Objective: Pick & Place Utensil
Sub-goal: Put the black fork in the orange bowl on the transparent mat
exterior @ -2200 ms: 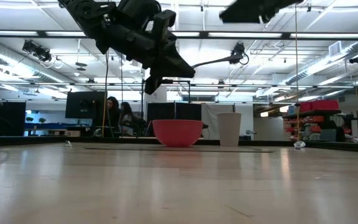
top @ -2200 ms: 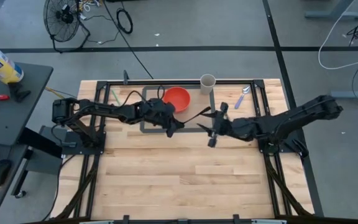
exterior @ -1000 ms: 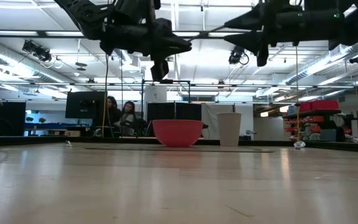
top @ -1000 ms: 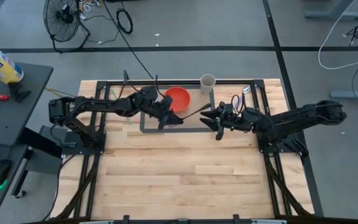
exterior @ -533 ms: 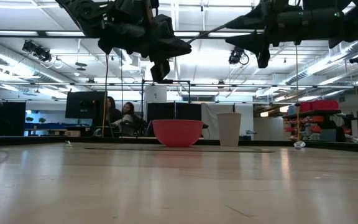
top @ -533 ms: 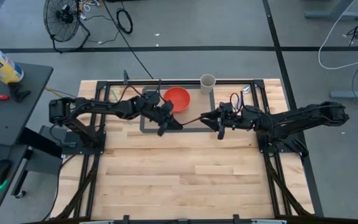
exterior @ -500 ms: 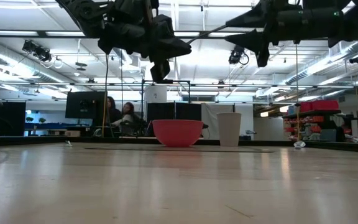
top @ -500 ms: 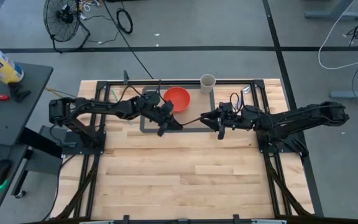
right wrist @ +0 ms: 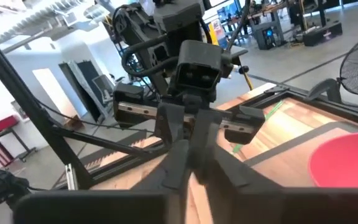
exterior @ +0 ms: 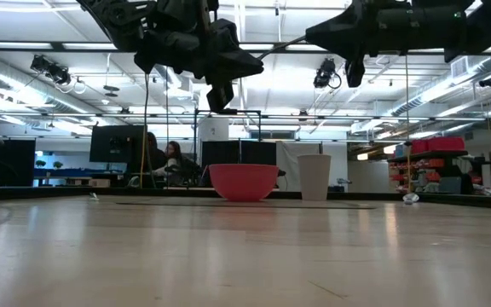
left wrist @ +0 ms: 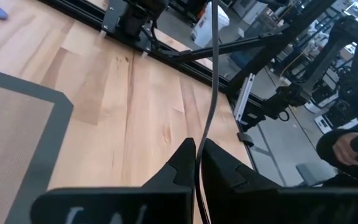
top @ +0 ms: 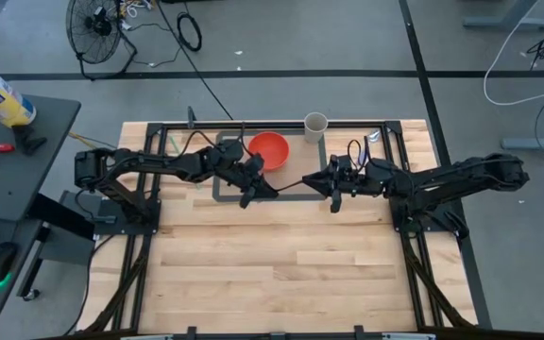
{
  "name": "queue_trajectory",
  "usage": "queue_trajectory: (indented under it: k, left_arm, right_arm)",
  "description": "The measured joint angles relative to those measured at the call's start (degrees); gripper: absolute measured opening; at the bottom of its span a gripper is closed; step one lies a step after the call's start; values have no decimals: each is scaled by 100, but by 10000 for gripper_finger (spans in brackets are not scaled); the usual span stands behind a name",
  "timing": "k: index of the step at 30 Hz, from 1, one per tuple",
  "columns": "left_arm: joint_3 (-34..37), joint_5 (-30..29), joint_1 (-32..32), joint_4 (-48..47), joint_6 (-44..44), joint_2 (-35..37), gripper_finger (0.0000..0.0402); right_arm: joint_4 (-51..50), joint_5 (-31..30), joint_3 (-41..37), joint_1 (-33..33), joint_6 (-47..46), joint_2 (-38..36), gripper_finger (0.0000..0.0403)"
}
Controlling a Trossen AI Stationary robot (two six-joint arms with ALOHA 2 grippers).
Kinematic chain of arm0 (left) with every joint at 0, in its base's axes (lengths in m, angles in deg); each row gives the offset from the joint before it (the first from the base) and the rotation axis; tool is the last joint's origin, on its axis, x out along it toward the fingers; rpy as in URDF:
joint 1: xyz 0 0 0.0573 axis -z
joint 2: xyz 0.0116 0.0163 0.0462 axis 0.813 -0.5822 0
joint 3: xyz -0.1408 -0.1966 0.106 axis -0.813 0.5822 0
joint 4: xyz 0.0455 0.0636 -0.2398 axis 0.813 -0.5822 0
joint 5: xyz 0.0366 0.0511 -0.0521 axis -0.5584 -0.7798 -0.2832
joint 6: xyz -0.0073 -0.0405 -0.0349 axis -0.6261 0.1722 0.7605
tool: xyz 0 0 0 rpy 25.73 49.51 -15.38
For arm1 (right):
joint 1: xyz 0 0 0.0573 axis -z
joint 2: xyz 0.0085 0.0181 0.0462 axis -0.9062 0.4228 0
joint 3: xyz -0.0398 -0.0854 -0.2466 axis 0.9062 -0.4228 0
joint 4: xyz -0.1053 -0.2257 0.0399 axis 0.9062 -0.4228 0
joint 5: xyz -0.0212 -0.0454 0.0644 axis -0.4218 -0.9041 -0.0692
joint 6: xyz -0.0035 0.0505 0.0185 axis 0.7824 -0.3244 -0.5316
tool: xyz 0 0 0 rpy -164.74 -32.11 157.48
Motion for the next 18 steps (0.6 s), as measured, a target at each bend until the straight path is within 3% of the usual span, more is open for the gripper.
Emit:
queue_trajectory:
  k: [3,11,18]
  left_arm:
    - [-2,-35,-2,25,-41,0,18]
    - [-9,-367,4,-14,-211,0,29]
    - [-9,-356,-109,-4,-290,0,115]
  right_arm:
    - [126,0,-1,-2,0,0,10]
    - [90,-51,-2,0,-49,2,4]
    - [38,-137,-2,-4,-138,2,3]
